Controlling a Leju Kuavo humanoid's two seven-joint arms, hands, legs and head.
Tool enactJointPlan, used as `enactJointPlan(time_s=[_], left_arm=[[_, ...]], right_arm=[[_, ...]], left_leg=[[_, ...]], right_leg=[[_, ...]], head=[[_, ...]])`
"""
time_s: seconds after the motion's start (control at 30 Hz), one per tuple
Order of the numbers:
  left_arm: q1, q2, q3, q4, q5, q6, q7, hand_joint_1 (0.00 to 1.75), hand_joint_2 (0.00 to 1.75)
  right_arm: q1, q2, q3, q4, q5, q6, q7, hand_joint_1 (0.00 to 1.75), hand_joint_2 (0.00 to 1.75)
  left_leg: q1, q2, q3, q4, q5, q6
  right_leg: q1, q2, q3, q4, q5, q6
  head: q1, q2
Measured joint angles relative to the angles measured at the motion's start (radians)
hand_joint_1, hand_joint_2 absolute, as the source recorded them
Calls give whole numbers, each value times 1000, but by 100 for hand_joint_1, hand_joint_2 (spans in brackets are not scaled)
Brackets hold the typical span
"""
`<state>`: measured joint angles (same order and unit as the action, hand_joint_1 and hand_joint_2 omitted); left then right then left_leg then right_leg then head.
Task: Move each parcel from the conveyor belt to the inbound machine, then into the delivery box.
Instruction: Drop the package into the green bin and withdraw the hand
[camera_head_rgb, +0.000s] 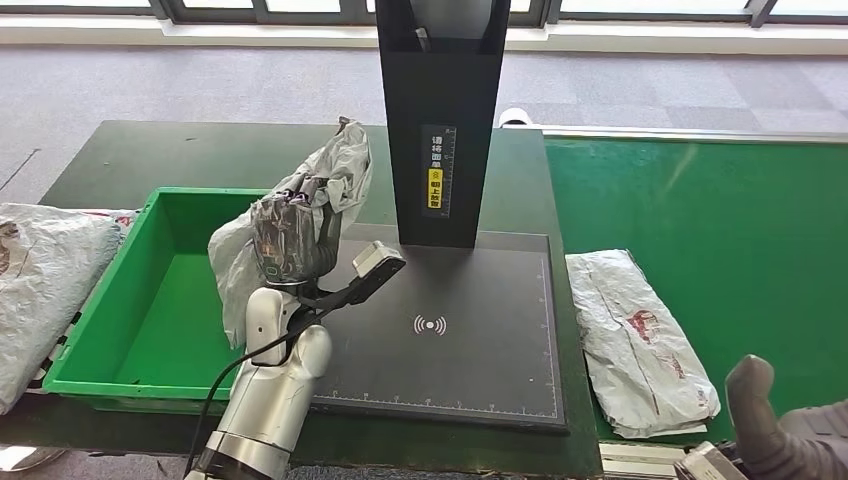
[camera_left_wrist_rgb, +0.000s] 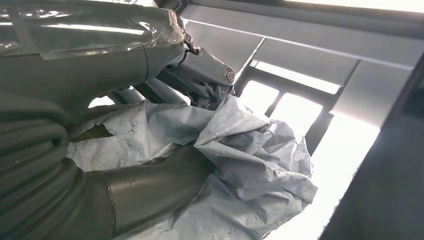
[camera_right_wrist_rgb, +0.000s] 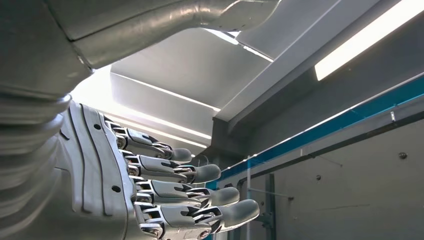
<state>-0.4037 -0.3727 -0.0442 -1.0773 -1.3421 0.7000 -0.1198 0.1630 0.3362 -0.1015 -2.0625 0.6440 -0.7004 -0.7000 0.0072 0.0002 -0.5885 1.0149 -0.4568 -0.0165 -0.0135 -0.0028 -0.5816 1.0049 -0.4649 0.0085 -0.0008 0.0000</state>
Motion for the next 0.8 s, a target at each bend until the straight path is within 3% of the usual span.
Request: enactJointPlan(time_s=[0.1, 0.23, 0.27, 0.4, 0.8], left_arm=[[-1, 0, 42, 26, -24, 0, 8, 168, 175], [-2, 0, 89, 55, -33, 0, 14, 0, 175], [-2, 0, 99, 60, -26, 0, 13, 0, 175], [-2, 1, 141, 71, 16, 0, 6, 0, 0], [36, 3, 224, -49, 112, 0, -64, 0, 0]], right_arm=[[13, 1, 0, -3, 4, 0, 0, 0, 175], [22, 3, 0, -5, 7, 0, 0, 0, 175], [23, 4, 0, -5, 9, 0, 0, 0, 175], [25, 4, 0, -4, 13, 0, 0, 0, 175], [21, 4, 0, 19, 11, 0, 0, 0, 175]], left_leg=[[0, 0, 0, 0, 0, 0], [0, 0, 0, 0, 0, 0], [0, 0, 0, 0, 0, 0], [0, 0, 0, 0, 0, 0], [0, -1, -1, 0, 0, 0]], right_leg=[[0, 0, 0, 0, 0, 0], [0, 0, 0, 0, 0, 0], [0, 0, 0, 0, 0, 0], [0, 0, 0, 0, 0, 0], [0, -2, 0, 0, -1, -1]], head=[[0, 0], [0, 0], [0, 0], [0, 0], [0, 0]])
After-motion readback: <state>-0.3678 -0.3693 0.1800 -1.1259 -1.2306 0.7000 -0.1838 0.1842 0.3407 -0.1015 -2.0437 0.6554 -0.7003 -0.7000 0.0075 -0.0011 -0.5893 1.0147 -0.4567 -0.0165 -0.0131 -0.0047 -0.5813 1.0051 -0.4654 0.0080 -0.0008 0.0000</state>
